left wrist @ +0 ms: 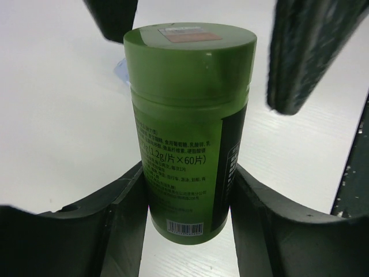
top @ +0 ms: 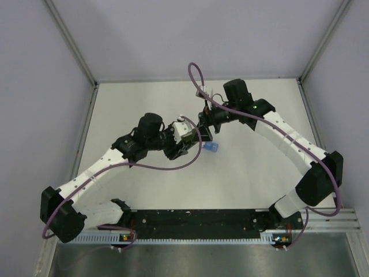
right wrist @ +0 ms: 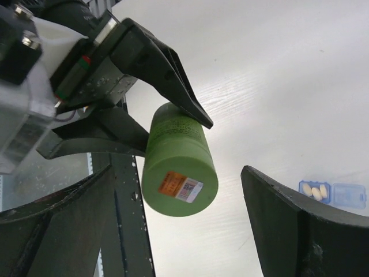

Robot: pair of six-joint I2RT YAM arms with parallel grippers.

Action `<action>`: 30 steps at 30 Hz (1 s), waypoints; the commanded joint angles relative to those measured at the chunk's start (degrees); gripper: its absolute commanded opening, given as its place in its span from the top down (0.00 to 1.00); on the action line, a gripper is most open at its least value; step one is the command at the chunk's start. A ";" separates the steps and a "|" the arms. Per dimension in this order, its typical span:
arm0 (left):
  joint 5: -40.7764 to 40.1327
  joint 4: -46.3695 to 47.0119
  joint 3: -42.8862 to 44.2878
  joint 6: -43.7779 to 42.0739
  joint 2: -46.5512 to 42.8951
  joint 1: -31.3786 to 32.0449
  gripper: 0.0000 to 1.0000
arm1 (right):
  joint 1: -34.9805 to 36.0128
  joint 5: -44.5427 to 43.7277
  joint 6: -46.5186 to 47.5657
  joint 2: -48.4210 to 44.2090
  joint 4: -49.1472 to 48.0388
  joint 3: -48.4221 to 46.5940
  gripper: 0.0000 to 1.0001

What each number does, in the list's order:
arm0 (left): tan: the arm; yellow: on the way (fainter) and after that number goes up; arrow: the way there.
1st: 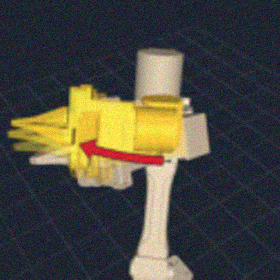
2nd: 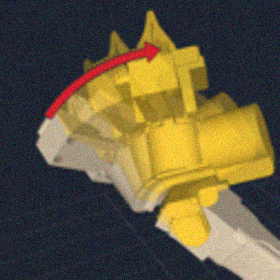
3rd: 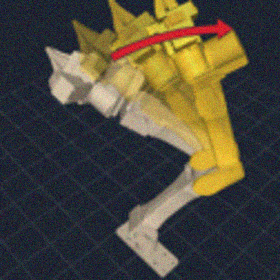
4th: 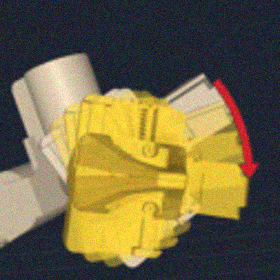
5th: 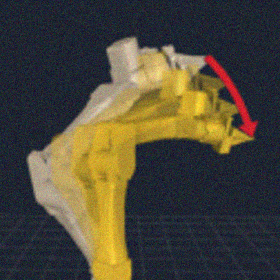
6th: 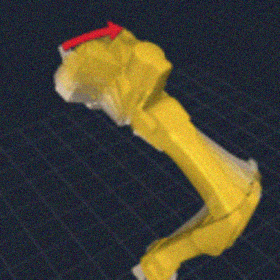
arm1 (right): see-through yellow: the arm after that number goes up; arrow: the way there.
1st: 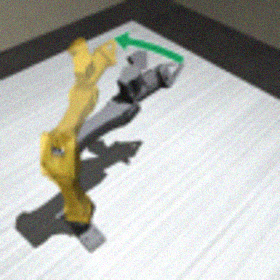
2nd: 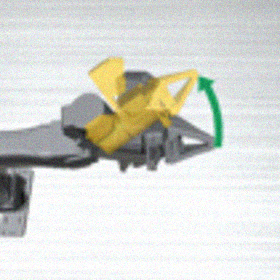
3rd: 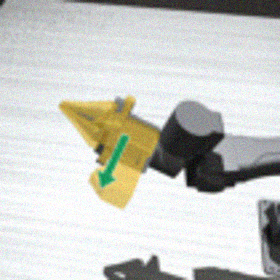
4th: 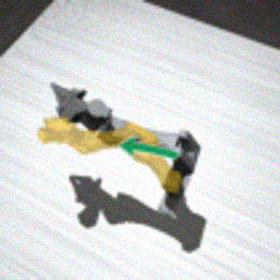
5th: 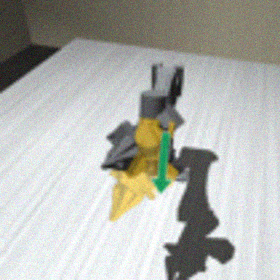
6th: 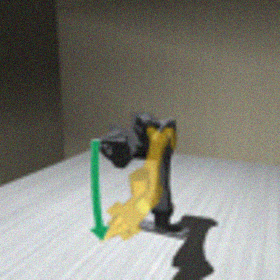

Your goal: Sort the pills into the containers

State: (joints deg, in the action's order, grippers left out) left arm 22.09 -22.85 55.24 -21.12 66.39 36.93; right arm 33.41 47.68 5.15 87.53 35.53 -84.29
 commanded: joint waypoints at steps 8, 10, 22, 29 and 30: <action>12.98 -0.44 4.61 1.87 2.16 -1.42 1.00 | 0.87 2.06 1.88 1.68 -1.34 1.23 0.15; 13.07 -0.26 4.61 2.14 2.25 -1.51 1.00 | 1.13 2.15 1.97 2.03 -1.34 1.23 0.17; 12.02 2.89 2.77 3.98 1.82 -2.38 1.00 | 2.27 2.94 2.94 3.35 -1.25 2.38 0.21; 12.19 3.34 2.24 3.99 2.08 -2.65 1.00 | 2.45 4.00 3.11 4.23 -1.34 1.85 0.46; 12.10 3.25 2.15 3.90 2.16 -2.65 1.00 | 2.45 4.00 3.20 4.23 -1.34 1.76 0.52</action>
State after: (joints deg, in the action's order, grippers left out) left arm 32.47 -23.57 57.14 -17.80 69.08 34.46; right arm 35.22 50.85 7.14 91.26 35.51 -81.73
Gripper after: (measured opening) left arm 0.570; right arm 0.574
